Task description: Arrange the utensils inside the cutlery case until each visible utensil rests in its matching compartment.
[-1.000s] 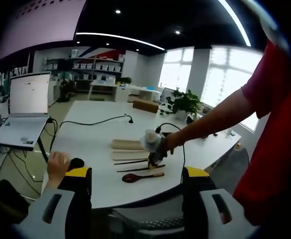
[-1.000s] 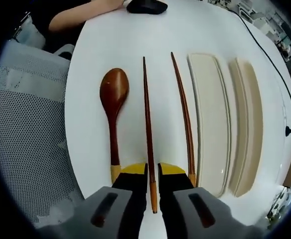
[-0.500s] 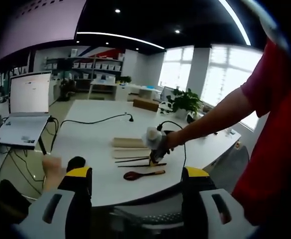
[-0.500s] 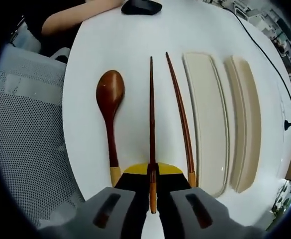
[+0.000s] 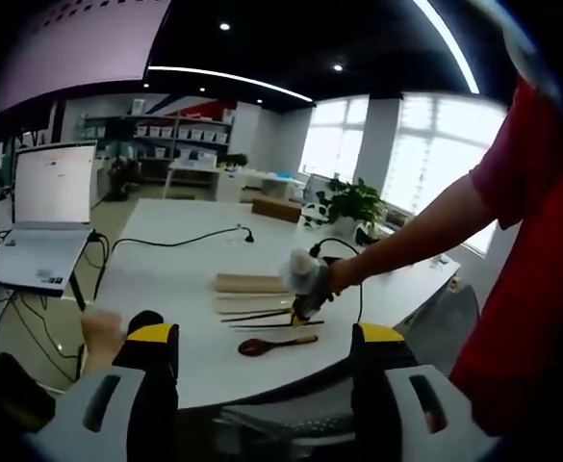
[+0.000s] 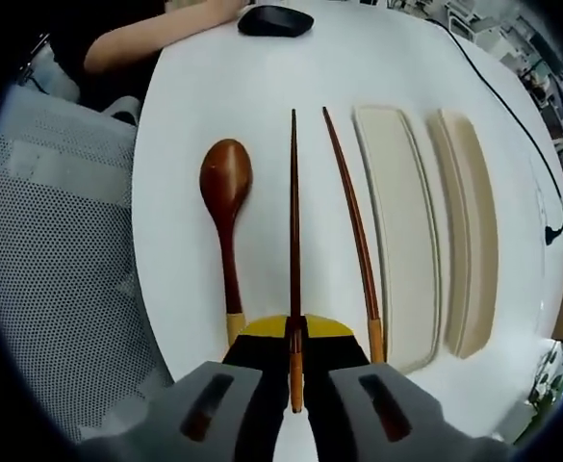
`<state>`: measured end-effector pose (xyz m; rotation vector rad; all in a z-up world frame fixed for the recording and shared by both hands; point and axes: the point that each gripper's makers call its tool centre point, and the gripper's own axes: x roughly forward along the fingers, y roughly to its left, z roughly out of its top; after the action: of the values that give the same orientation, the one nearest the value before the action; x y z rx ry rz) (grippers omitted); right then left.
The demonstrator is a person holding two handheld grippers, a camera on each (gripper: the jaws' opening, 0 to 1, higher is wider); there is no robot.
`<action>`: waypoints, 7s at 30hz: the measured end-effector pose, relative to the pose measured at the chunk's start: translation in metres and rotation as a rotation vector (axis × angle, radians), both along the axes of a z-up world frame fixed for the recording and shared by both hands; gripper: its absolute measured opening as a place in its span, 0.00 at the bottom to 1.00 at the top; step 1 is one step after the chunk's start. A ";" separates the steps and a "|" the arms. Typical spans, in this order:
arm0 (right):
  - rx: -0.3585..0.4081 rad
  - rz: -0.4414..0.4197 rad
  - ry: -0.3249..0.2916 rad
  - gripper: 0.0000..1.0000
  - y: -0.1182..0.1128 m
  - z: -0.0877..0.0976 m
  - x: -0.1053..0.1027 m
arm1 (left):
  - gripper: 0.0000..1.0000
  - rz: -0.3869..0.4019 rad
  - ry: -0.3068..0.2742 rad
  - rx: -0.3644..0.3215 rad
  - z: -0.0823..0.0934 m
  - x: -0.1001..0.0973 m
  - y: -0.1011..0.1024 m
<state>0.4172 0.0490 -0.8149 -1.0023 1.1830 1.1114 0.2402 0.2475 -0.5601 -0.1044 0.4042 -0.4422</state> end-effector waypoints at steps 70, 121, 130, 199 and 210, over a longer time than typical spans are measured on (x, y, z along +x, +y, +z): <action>0.102 0.004 0.047 0.00 -0.006 0.063 -0.019 | 0.73 -0.127 0.004 0.005 0.007 0.008 -0.029; 0.119 -0.016 0.076 0.00 -0.015 0.084 -0.005 | 0.73 -0.097 -0.060 -0.009 0.034 0.036 -0.035; 0.096 -0.024 0.082 0.00 -0.024 0.079 -0.011 | 0.72 -0.109 -0.062 -0.010 0.031 0.040 -0.034; 0.032 0.144 0.020 0.00 -0.022 0.117 0.051 | 0.69 -0.086 -0.036 0.033 0.021 0.031 -0.026; 0.056 0.123 0.000 0.00 -0.028 0.115 0.067 | 0.69 -0.079 -0.030 0.035 0.019 0.030 -0.023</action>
<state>0.4843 0.0210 -0.7004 -1.0432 1.0961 1.2347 0.2707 0.2242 -0.5416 -0.0480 0.3876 -0.5141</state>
